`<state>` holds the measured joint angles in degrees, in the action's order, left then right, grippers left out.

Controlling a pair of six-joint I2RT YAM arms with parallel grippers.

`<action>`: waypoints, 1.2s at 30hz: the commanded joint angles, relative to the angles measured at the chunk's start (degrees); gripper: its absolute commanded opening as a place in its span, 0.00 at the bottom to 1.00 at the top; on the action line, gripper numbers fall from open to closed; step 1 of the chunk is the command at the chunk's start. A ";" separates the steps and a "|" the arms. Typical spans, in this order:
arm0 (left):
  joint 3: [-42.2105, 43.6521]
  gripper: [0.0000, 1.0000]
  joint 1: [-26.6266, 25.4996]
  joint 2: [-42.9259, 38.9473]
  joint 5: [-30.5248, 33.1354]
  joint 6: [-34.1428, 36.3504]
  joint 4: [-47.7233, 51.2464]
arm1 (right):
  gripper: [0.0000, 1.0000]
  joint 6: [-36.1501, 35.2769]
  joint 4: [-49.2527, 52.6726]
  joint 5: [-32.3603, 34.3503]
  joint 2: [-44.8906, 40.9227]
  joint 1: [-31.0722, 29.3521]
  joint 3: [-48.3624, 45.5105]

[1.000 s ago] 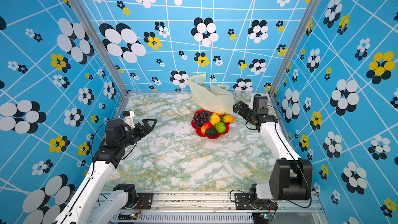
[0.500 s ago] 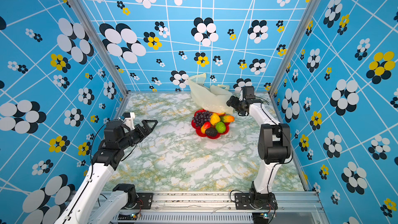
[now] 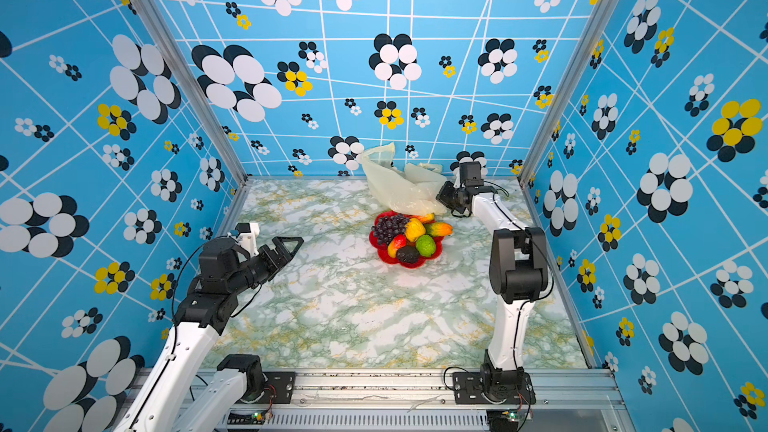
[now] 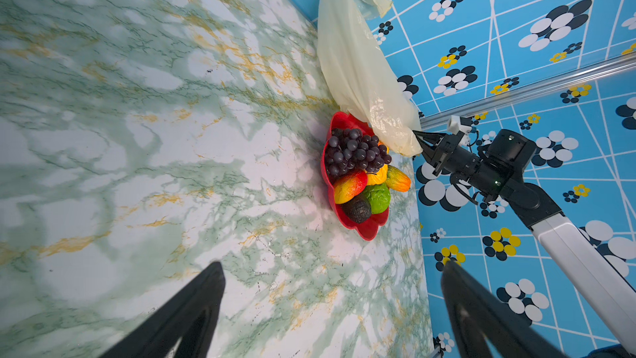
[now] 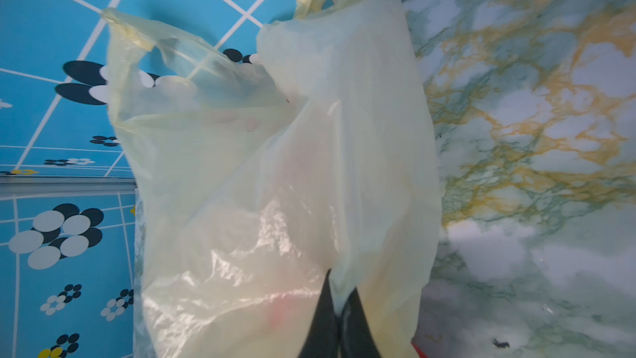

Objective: Place the fruits into the plastic bag
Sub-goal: 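Grasp the pale yellow bag with the right gripper while the left arm rises, then lift the bag with the right gripper and drag it toward the robot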

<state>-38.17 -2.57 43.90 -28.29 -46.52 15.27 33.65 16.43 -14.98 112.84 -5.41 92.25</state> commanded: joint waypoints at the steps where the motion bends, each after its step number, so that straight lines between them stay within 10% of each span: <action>1: -0.27 0.99 0.55 -0.97 -1.68 0.46 0.29 | 0.00 -0.92 -6.18 3.37 -8.49 -2.72 -0.05; 21: -1.82 0.99 1.89 -0.83 -4.17 -0.68 -0.51 | 0.00 -0.18 -8.41 -9.71 -30.64 -14.25 2.24; 36: -2.57 0.99 3.18 -5.84 -4.66 -3.51 0.45 | 0.00 16.11 -13.26 -29.57 -41.88 -18.63 -4.94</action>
<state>-38.74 -0.03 39.00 -32.16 -49.56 15.18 42.78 7.64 -36.58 70.81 -22.98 88.92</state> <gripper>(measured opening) 0.990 0.050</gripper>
